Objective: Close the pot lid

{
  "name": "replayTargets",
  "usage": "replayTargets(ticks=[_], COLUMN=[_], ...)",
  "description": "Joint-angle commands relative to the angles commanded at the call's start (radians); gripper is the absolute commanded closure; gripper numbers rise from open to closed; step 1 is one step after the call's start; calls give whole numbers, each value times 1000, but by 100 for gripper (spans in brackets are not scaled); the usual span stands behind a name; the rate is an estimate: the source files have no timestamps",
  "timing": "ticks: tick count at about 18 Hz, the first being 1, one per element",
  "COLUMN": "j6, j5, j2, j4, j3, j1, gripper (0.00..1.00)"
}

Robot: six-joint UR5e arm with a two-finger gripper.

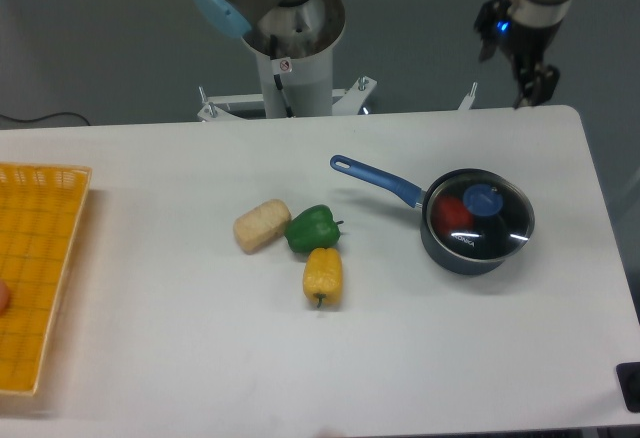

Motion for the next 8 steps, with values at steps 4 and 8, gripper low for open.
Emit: replayTargets(ticks=[4, 8], j6=[48, 48], j5=[2, 3], j2=[-2, 2], j4=[3, 5], j3=[3, -5], j1=[28, 25], gripper=[0, 0])
